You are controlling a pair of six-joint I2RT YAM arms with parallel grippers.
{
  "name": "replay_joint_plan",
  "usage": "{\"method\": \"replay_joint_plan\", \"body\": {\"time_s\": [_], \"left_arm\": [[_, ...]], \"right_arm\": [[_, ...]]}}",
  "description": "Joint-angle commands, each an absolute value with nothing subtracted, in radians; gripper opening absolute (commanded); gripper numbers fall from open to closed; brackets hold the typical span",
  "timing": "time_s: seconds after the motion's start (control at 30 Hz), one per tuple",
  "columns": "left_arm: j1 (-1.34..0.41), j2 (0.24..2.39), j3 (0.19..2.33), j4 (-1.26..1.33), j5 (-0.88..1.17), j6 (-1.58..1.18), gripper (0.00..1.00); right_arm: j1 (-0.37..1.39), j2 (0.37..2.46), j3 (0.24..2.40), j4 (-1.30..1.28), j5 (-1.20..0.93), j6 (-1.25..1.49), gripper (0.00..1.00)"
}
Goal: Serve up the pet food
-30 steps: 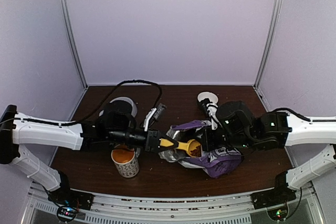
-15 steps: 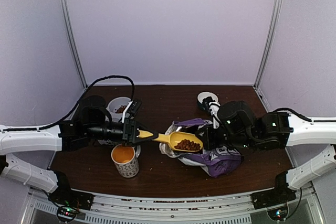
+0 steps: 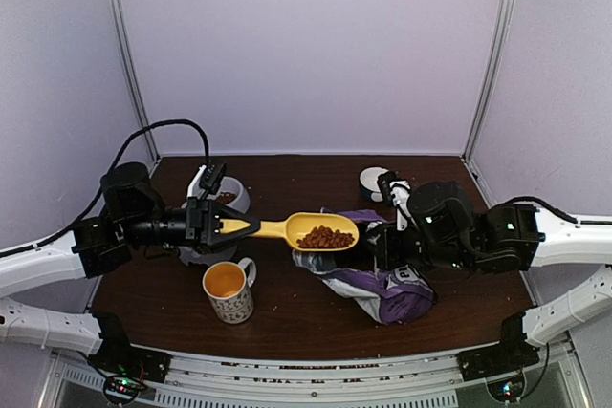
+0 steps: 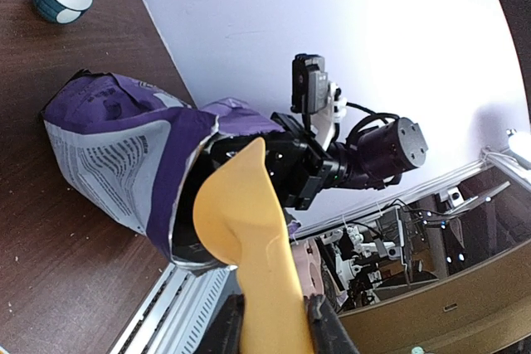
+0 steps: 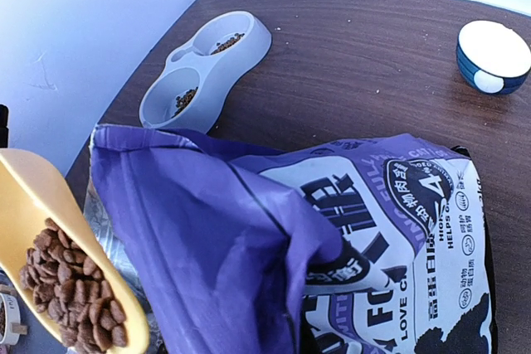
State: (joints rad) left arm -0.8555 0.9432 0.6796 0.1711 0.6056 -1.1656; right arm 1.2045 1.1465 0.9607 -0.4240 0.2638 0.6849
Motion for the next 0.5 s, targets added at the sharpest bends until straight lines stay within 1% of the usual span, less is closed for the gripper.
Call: {"method": "replay_joint_plan", "body": {"time_s": [0.0, 0.27, 0.47], "left_arm": [[-0.848, 0.927, 0.674, 0.237, 0.615, -1.189, 0.0], [-0.847, 0.938, 0.658, 0.396, 0.629, -1.329, 0.0], [-0.847, 0.944, 0.668, 0.455, 0.633, -1.391, 0.0]], "right_arm": [[1.21, 1.115, 0.959, -0.367, 0.289, 0.683, 0.0], [1.21, 1.103, 0.957, -0.369, 0.292, 0.685, 0.0], [1.209, 1.104, 0.963, -0.374, 0.298, 0.681, 0.0]]}}
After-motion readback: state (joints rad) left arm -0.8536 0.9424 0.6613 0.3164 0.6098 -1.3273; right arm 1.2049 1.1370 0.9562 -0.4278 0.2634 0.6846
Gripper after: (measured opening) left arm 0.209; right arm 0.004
